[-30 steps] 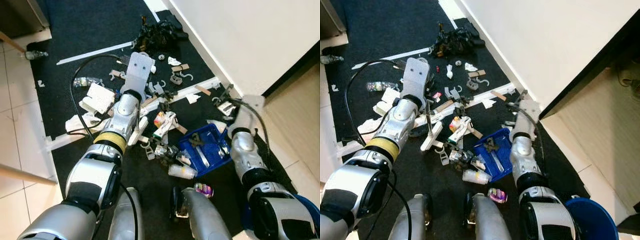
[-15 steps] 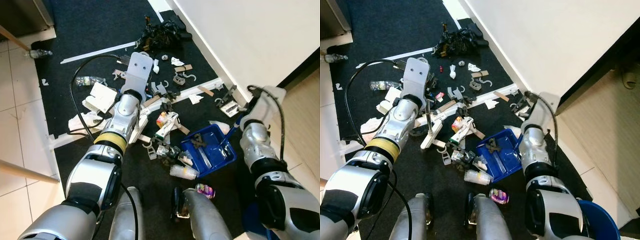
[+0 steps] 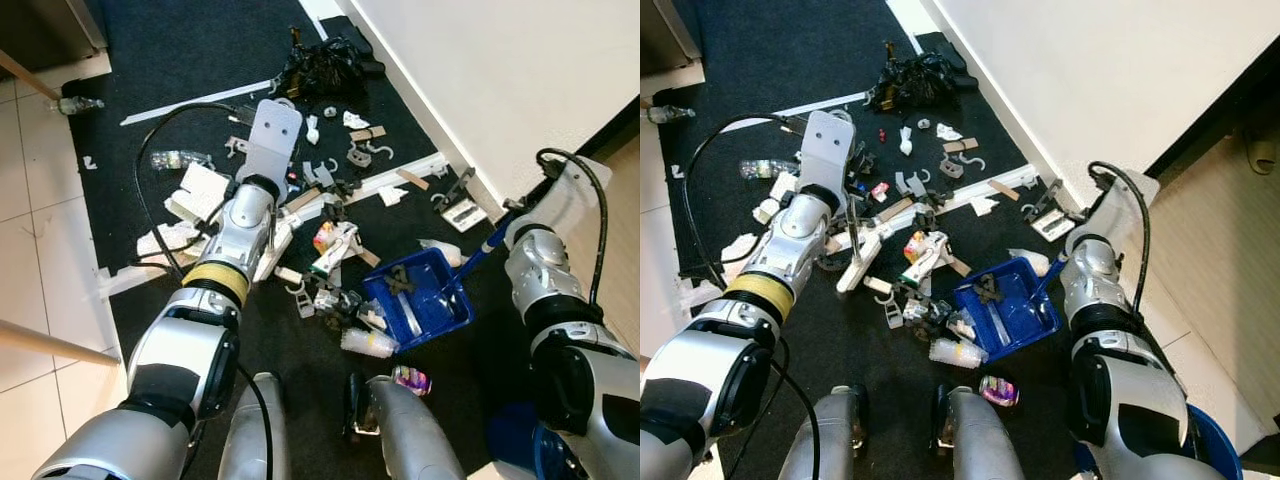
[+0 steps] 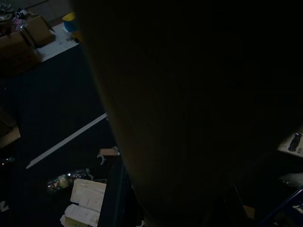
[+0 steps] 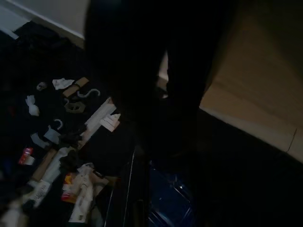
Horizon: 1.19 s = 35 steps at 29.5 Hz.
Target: Sweep floor
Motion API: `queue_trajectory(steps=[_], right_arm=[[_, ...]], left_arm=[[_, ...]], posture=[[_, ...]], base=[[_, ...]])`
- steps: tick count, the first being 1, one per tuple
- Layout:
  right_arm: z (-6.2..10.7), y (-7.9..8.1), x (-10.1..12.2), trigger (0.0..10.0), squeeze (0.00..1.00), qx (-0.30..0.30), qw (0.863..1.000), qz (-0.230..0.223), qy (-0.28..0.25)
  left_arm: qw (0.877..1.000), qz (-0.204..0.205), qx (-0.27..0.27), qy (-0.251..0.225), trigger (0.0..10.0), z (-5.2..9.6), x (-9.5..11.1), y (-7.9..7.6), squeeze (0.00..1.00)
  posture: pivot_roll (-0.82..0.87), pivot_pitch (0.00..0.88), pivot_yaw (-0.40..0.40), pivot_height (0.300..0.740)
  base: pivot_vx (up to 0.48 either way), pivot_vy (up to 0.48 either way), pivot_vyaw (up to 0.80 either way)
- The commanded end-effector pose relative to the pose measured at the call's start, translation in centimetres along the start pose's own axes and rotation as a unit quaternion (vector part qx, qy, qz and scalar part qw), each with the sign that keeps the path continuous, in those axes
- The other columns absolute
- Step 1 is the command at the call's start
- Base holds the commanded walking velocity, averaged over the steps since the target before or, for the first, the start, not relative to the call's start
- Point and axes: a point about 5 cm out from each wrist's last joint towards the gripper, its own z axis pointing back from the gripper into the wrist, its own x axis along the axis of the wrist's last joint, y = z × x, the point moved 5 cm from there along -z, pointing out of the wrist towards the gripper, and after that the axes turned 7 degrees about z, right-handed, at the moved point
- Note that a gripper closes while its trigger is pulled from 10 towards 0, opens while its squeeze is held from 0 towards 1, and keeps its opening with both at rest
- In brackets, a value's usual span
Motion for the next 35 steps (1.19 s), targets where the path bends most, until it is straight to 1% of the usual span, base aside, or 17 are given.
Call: queue_trajectory(steps=[1,9,15,16,17,19,20,23,24,26,27,28,30,31,33,35], right_arm=[[-0.3,-0.3,0.8,10.0,0.0,-0.002,0.999,-0.032,0.0],[-0.5,-0.6,1.5,10.0,0.0,-0.007,0.998,-0.055,0.007],[-0.5,-1.5,1.3,10.0,0.0,-0.029,0.998,-0.055,0.006],[-0.5,-1.9,0.9,10.0,0.0,-0.037,0.998,-0.045,0.007],[-0.5,-1.9,0.9,10.0,0.0,-0.037,0.998,-0.045,0.007],[-0.2,-2.4,-0.2,10.0,0.0,-0.053,0.998,-0.025,0.013],[-0.2,-2.4,-0.2,10.0,0.0,-0.053,0.998,-0.025,0.013],[0.6,-3.4,-3.1,10.0,0.0,-0.088,0.995,-0.019,0.034],[0.6,-3.4,-3.1,10.0,0.0,-0.088,0.995,-0.019,0.034],[1.3,-4.3,-4.7,10.0,0.0,-0.12,0.992,-0.012,0.046],[1.5,-4.7,-5.2,10.0,0.0,-0.13,0.99,-0.012,0.051],[1.5,-4.7,-5.2,10.0,0.0,-0.13,0.99,-0.012,0.051],[1.9,-5.4,-5.8,10.0,0.0,-0.153,0.987,-0.017,0.052],[1.9,-5.4,-5.8,10.0,0.0,-0.153,0.987,-0.017,0.052],[2.1,-5.9,-5.9,10.0,0.0,-0.169,0.985,-0.011,0.04],[2.2,-6.1,-5.9,10.0,0.0,-0.172,0.984,-0.006,0.035]], left_arm=[[0.999,-0.013,-0.007,-0.028,10.0,-0.2,1.4,0.1,0.0],[0.999,-0.014,-0.008,-0.031,10.0,-0.3,1.6,0.1,0.0],[0.999,-0.015,-0.007,-0.03,10.0,-0.3,1.6,0.2,0.0],[0.999,-0.015,-0.007,-0.03,10.0,-0.3,1.6,0.2,0.0],[0.999,-0.015,-0.007,-0.03,10.0,-0.3,1.6,0.2,0.0],[0.999,-0.014,-0.007,-0.029,10.0,-0.3,1.5,0.2,0.0],[0.999,-0.014,-0.007,-0.029,10.0,-0.3,1.5,0.2,0.0],[1.0,-0.013,-0.007,-0.026,10.0,-0.2,1.3,0.1,0.0],[1.0,-0.013,-0.007,-0.026,10.0,-0.2,1.3,0.1,0.0],[1.0,-0.013,-0.006,-0.024,10.0,-0.1,1.2,0.2,0.0],[1.0,-0.013,-0.006,-0.024,10.0,-0.1,1.2,0.2,0.0],[1.0,-0.013,-0.006,-0.024,10.0,-0.1,1.2,0.2,0.0],[1.0,-0.014,-0.006,-0.023,10.0,-0.1,1.2,0.3,0.0],[1.0,-0.014,-0.006,-0.023,10.0,-0.1,1.2,0.3,0.0],[1.0,-0.015,-0.007,-0.023,10.0,-0.1,1.2,0.4,0.0],[1.0,-0.015,-0.007,-0.023,10.0,-0.1,1.2,0.4,0.0]], posture=[[0.08,0.162,-0.027,0.74],[0.08,0.161,-0.029,0.74],[0.08,0.166,-0.029,0.74],[0.08,0.169,-0.031,0.74],[0.08,0.169,-0.031,0.74],[0.08,0.172,-0.031,0.74],[0.08,0.172,-0.031,0.74],[0.08,0.176,-0.029,0.74],[0.08,0.176,-0.029,0.74],[0.08,0.181,-0.027,0.74],[0.08,0.181,-0.027,0.74],[0.08,0.181,-0.027,0.74],[0.08,0.184,-0.021,0.74],[0.08,0.184,-0.021,0.74],[0.08,0.185,-0.02,0.74],[0.08,0.186,-0.017,0.74]], base=[[0.0,0.0,0.0],[0.0,0.0,0.0],[0.0,0.0,0.0],[0.0,0.0,0.0],[0.0,0.0,0.0],[0.0,0.0,0.0],[0.0,0.0,0.0],[0.0,0.0,0.0],[0.0,0.0,0.0],[0.0,0.0,0.0],[0.0,0.0,0.0],[0.0,0.0,0.0],[0.0,0.0,0.0],[0.0,0.0,0.0],[0.0,0.0,0.0],[0.0,0.0,0.0]])
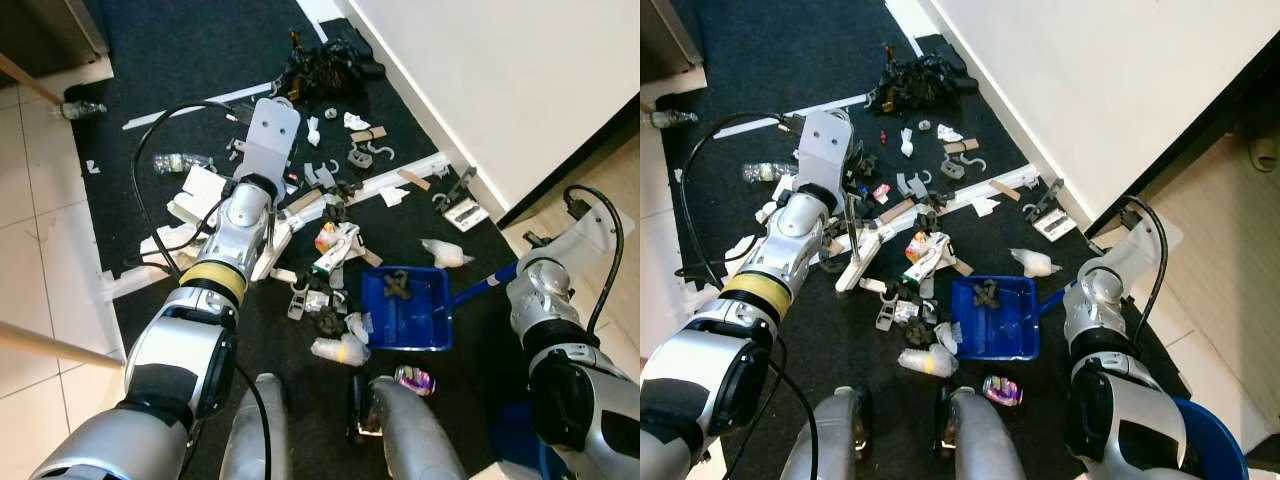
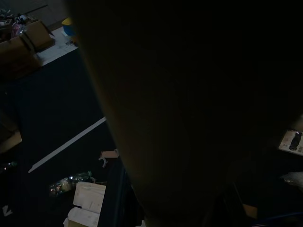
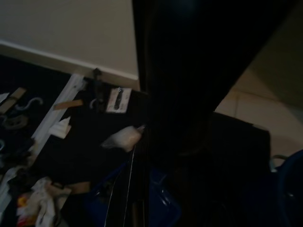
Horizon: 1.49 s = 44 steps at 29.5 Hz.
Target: Sweep floor
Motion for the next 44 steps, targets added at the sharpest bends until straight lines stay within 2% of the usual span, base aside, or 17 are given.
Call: queue_trajectory(steps=[1,3,7,10,12,13,15,18,20,23,30,31,33,44], right_arm=[[0.3,-1.1,-1.4,10.0,0.0,-0.024,0.999,0.029,0.001],[0.8,-1.1,-1.6,10.0,0.0,-0.033,0.999,0.039,-0.015],[1.2,-1.0,-1.4,10.0,0.0,-0.047,0.998,0.032,-0.032],[1.6,-0.1,-1.2,10.0,0.0,-0.044,0.997,0.035,-0.046],[1.9,1.0,-1.3,10.0,0.0,-0.019,0.997,0.048,-0.051],[2.2,1.7,-1.5,10.0,0.0,0.0,0.996,0.065,-0.055],[2.3,2.2,-1.6,10.0,0.0,0.011,0.995,0.076,-0.058],[3.1,3.5,-3.6,10.0,0.0,0.054,0.987,0.144,-0.043],[3.4,3.8,-4.1,10.0,0.0,0.067,0.984,0.16,-0.04],[3.9,4.4,-5.2,10.0,0.0,0.103,0.972,0.206,-0.043],[3.5,2.9,-6.4,10.0,0.0,0.097,0.966,0.238,-0.02],[3.4,2.4,-6.9,10.0,0.0,0.1,0.96,0.262,-0.01],[3.3,1.8,-7.3,10.0,0.0,0.099,0.957,0.272,-0.002],[2.8,0.7,-7.7,10.0,0.0,0.1,0.953,0.287,0.01]], left_arm=[[1.0,-0.012,-0.002,-0.022,10.0,-0.1,1.1,0.3,0.0],[1.0,-0.002,0.004,-0.017,10.0,-0.1,0.8,0.4,0.0],[1.0,0.0,0.005,-0.016,10.0,-0.1,0.7,0.3,0.0],[1.0,-0.005,0.001,-0.017,10.0,0.0,0.7,0.3,0.0],[1.0,-0.007,-0.001,-0.016,10.0,0.0,0.7,0.2,0.0],[1.0,-0.008,-0.002,-0.016,10.0,0.0,0.7,0.2,0.0],[1.0,-0.008,-0.002,-0.016,10.0,0.0,0.6,0.2,0.0],[1.0,-0.013,-0.006,-0.015,10.0,0.1,0.5,-0.1,0.0],[1.0,-0.014,-0.007,-0.015,10.0,0.1,0.4,-0.2,0.0],[1.0,-0.017,-0.01,-0.014,10.0,0.2,0.3,-0.2,0.0],[1.0,-0.018,-0.013,-0.011,10.0,0.3,0.1,-0.2,0.0],[1.0,-0.018,-0.014,-0.01,10.0,0.3,0.0,-0.3,0.0],[1.0,-0.017,-0.016,-0.009,10.0,0.3,0.0,-0.4,0.0],[1.0,-0.011,-0.022,-0.007,10.0,0.3,-0.1,-0.7,0.0]], posture=[[0.08,0.186,-0.016,0.74],[0.08,0.189,-0.014,0.74],[0.09,0.192,-0.009,0.74],[0.08,0.192,-0.009,0.74],[0.08,0.194,-0.008,0.74],[0.08,0.194,-0.008,0.74],[0.08,0.194,-0.008,0.74],[0.09,0.196,-0.016,0.74],[0.09,0.196,-0.016,0.74],[0.09,0.197,-0.021,0.74],[0.09,0.195,-0.026,0.74],[0.08,0.195,-0.029,0.74],[0.08,0.195,-0.029,0.74],[0.09,0.189,-0.025,0.74]], base=[[0.0,0.0,0.0],[0.0,0.0,0.0],[0.0,0.0,0.0],[0.0,0.0,0.0],[0.0,0.0,0.0],[0.0,0.0,0.0],[0.0,0.0,0.0],[0.0,0.0,0.0],[0.0,0.0,0.0],[0.0,0.0,0.0],[0.0,0.0,0.0],[0.0,0.0,0.0],[0.0,0.0,0.0],[0.0,0.0,0.0]])
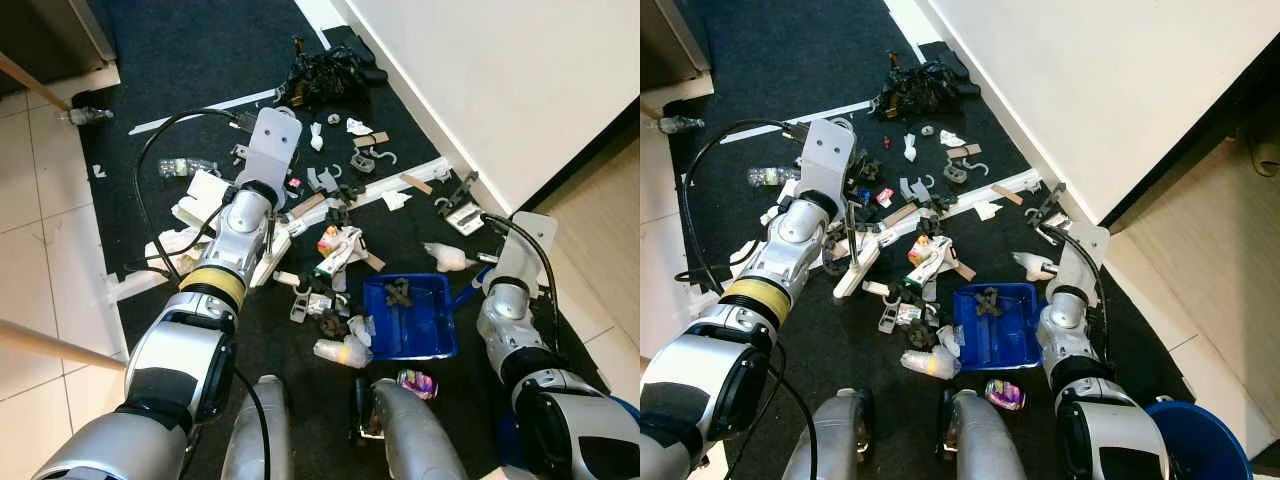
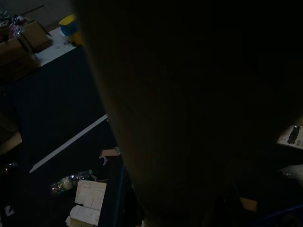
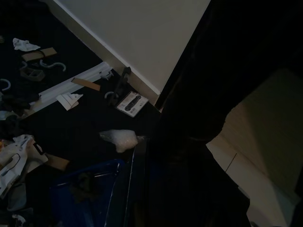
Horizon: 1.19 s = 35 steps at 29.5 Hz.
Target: Sweep floor
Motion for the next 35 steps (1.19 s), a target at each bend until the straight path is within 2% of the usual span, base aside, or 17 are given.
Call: queue_trajectory(steps=[1,3,8,13,14,15,29,31,32,33,35], right_arm=[[1.1,-0.5,-4.7,10.0,0.0,0.01,0.996,0.053,0.077],[0.8,-1.2,-4.6,10.0,0.0,0.004,0.996,0.043,0.077],[0.6,-1.9,-4.5,10.0,0.0,-0.004,0.997,0.032,0.076],[0.5,-1.8,-4.3,10.0,0.0,-0.002,0.997,0.015,0.075],[0.5,-1.6,-4.2,10.0,0.83,0.004,0.997,0.01,0.073],[0.6,-1.4,-4.2,10.0,1.0,0.009,0.997,0.002,0.074],[0.4,-1.2,-3.9,10.0,1.0,0.002,0.997,-0.001,0.078],[0.4,-1.2,-3.8,10.0,0.97,0.0,0.997,-0.004,0.078],[0.3,-1.1,-3.4,10.0,0.27,-0.002,0.997,-0.008,0.074],[0.1,-1.1,-2.8,10.0,0.0,-0.005,0.998,-0.015,0.067],[-0.1,-1.1,-2.2,10.0,0.0,-0.007,0.998,-0.025,0.058]], left_arm=[[1.0,-0.008,-0.009,-0.017,10.0,0.0,0.7,-0.3,0.0],[1.0,0.016,0.0,-0.008,10.0,0.1,0.3,0.1,0.0],[1.0,0.025,0.011,-0.001,10.0,0.3,-0.2,0.6,0.0],[0.999,0.034,0.022,0.004,10.0,0.5,-0.5,1.1,0.0],[0.999,0.034,0.023,0.005,10.0,0.5,-0.6,1.1,0.0],[0.999,0.034,0.024,0.006,10.0,0.6,-0.7,1.1,0.0],[0.999,0.035,0.029,0.005,10.0,0.7,-0.8,1.4,0.0],[0.999,0.035,0.03,0.004,10.0,0.7,-0.8,1.4,0.0],[0.999,0.035,0.033,0.003,10.0,0.8,-0.7,1.6,0.0],[0.999,0.034,0.037,0.0,10.0,0.8,-0.6,1.8,0.0],[0.999,0.034,0.041,-0.002,10.0,0.8,-0.5,1.9,0.0]], posture=[[0.09,0.189,-0.025,0.74],[0.08,0.182,-0.02,0.74],[0.09,0.174,-0.012,0.74],[0.09,0.171,-0.011,0.74],[0.09,0.171,-0.012,0.74],[0.09,0.171,-0.012,0.74],[0.09,0.143,-0.012,0.74],[0.09,0.14,-0.012,0.74],[0.08,0.128,-0.014,0.74],[0.08,0.124,-0.015,0.74],[0.07,0.112,-0.016,0.74]], base=[[0.0,0.0,0.0],[0.0,0.0,0.0],[0.0,0.0,0.0],[0.0,0.0,0.0],[0.0,0.0,0.0],[0.0,0.0,0.0],[0.0,0.0,0.0],[0.0,0.0,0.0],[0.0,0.0,0.0],[0.0,0.0,0.0],[0.0,0.0,0.0]])
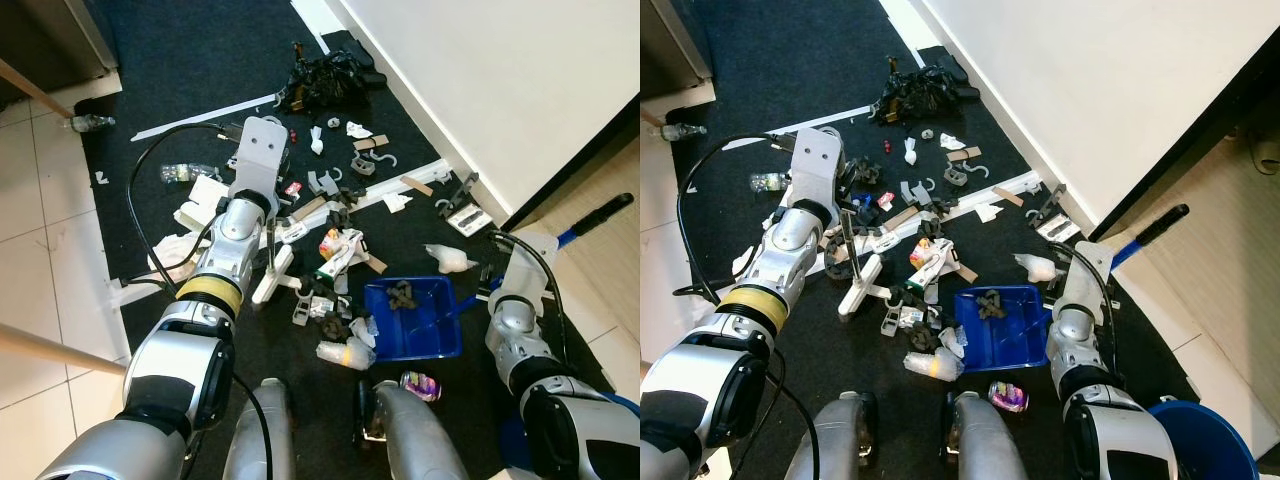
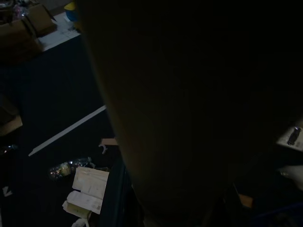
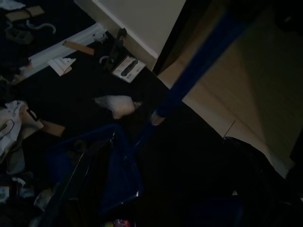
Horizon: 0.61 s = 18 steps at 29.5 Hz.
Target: Sweep floor
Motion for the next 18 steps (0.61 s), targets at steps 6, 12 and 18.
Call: queue_trajectory(steps=[6,12,18], right_arm=[[-0.7,-1.4,5.3,10.0,0.0,-0.025,0.993,-0.077,-0.087],[-0.6,-2.6,11.9,10.0,0.0,-0.003,0.972,-0.141,-0.19],[-0.1,-2.9,15.3,10.0,0.0,0.011,0.959,-0.151,-0.241]], left_arm=[[0.999,-0.013,0.017,-0.039,10.0,0.0,1.9,1.3,0.0],[0.998,-0.012,0.024,-0.057,10.0,-0.1,2.9,1.8,0.0],[0.998,-0.01,0.028,-0.062,10.0,-0.1,3.3,2.0,0.0]], posture=[[0.06,0.077,-0.02,0.74],[0.04,0.033,-0.011,0.74],[0.05,0.015,-0.01,0.74]], base=[[0.0,0.0,0.0],[0.0,0.0,0.0],[0.0,0.0,0.0]])
